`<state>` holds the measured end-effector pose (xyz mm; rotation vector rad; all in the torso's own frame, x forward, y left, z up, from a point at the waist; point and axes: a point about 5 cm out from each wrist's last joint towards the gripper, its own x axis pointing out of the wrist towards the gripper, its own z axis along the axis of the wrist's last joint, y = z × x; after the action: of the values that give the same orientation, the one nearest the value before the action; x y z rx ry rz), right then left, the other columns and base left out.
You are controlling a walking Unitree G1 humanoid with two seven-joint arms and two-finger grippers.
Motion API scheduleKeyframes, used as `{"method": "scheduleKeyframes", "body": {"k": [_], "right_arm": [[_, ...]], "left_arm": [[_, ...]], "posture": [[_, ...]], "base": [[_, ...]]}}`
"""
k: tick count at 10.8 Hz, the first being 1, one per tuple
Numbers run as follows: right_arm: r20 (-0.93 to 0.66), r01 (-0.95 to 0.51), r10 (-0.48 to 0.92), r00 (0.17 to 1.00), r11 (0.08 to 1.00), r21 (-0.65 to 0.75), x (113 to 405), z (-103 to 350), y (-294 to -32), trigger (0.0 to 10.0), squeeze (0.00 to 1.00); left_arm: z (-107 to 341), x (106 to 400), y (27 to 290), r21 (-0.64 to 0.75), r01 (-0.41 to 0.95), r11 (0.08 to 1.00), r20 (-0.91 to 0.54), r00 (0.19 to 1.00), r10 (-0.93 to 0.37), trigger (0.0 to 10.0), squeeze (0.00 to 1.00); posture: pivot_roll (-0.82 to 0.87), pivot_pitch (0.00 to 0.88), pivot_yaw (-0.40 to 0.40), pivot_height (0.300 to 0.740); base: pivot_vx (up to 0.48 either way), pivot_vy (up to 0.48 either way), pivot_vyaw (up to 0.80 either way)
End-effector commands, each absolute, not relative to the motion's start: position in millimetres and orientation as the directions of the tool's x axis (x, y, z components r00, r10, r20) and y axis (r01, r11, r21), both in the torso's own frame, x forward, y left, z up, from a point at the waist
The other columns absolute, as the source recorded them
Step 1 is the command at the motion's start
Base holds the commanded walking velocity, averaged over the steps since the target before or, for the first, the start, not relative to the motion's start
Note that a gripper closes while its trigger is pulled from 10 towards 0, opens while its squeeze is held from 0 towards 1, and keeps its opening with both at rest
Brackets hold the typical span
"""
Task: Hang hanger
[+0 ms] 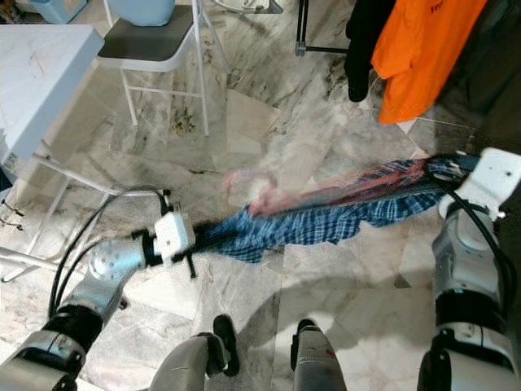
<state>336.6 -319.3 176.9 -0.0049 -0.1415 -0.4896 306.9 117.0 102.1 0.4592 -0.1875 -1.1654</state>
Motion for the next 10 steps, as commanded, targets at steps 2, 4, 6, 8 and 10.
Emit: {"method": "scheduleKeyframes", "body": {"k": [2,4,6,8,10], "right_arm": [[0.164,0.495,-0.492,0.855,0.869,0.023,334.3,185.9,-329.4,0.0,0.0],[0.171,0.472,-0.469,0.867,0.881,0.025,339.1,188.3,-323.7,0.0,0.0],[0.201,0.408,-0.397,0.896,0.913,-0.014,342.8,192.6,-308.5,0.0,0.0],[0.228,0.364,-0.343,0.911,0.93,-0.053,345.9,196.3,-295.5,0.0,0.0],[0.223,0.346,-0.327,0.918,0.937,-0.053,347.8,195.6,-289.8,0.0,0.0]], "left_arm": [[80.5,296.2,134.8,0.421,0.867,0.267,-0.213,0.38,-0.9,0.0,0.0],[72.4,297.6,134.3,0.408,0.872,0.27,-0.261,0.395,-0.881,0.0,0.0],[58.1,307.6,141.7,0.478,0.809,0.342,-0.38,0.541,-0.75,0.0,0.0],[48.3,312.6,138.6,0.52,0.755,0.399,-0.416,0.632,-0.653,0.0,0.0],[43.0,315.4,134.0,0.548,0.705,0.451,-0.414,0.696,-0.587,0.0,0.0]], "posture": [[-0.12,0.294,0.102,0.74],[-0.12,0.294,0.105,0.74],[-0.13,0.29,0.106,0.74],[-0.14,0.286,0.106,0.74],[-0.14,0.289,0.103,0.74]], "base": [[0.0,0.0,0.0],[0.0,0.0,0.0],[0.0,0.0,0.0],[0.0,0.0,0.0],[0.0,0.0,0.0]]}}
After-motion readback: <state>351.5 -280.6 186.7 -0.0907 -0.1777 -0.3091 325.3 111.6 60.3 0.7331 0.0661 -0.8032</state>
